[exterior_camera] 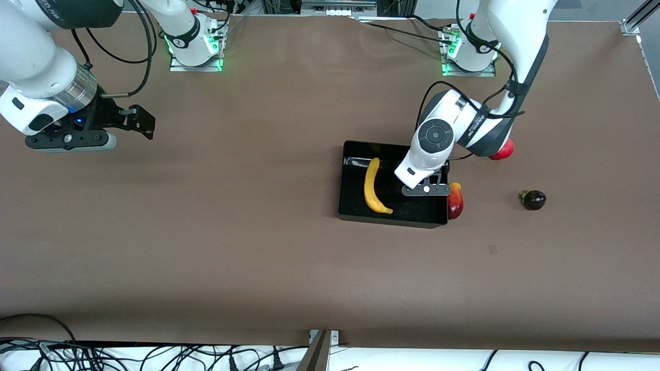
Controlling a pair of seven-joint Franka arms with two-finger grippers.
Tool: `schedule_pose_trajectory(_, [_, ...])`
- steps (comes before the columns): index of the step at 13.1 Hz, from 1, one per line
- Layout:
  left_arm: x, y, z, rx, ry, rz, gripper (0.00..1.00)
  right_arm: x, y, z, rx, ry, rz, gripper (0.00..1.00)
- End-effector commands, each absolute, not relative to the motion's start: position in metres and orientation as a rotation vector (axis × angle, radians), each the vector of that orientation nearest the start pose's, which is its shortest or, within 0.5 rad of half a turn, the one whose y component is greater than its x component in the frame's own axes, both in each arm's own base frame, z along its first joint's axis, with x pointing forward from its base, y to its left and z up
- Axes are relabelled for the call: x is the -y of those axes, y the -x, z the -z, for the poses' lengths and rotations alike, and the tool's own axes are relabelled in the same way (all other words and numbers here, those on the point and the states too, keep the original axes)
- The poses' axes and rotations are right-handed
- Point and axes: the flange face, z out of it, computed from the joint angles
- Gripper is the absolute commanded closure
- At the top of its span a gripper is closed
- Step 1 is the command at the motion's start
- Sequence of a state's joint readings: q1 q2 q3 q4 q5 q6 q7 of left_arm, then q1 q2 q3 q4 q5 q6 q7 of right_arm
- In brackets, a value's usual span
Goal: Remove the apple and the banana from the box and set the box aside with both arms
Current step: 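Reach the left gripper into the black tray and grasp the red apple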
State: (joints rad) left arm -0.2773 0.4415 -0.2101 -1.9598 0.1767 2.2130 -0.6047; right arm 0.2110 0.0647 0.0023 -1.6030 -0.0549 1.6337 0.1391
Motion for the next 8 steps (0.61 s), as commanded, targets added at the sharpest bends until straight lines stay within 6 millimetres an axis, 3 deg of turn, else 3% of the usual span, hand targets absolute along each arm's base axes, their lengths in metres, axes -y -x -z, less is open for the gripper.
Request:
schedule_pose_trajectory(1, [0.267, -0.517, -0.222, 0.01, 3.032, -0.117, 0.0, -0.116, -0.565, -0.584, 0.124, 3.199, -0.025, 0.0])
schedule_pose_trajectory(5, [0.272, -0.508, -0.204, 0.019, 3.037, -0.13, 0.0, -0.116, -0.565, -0.584, 0.124, 3.199, -0.025, 0.0])
schedule_pose_trajectory(8, [0.27, -0.508, -0.201, 0.023, 3.034, -0.138, 0.52, -0.116, -0.565, -0.584, 0.122, 3.199, -0.025, 0.0])
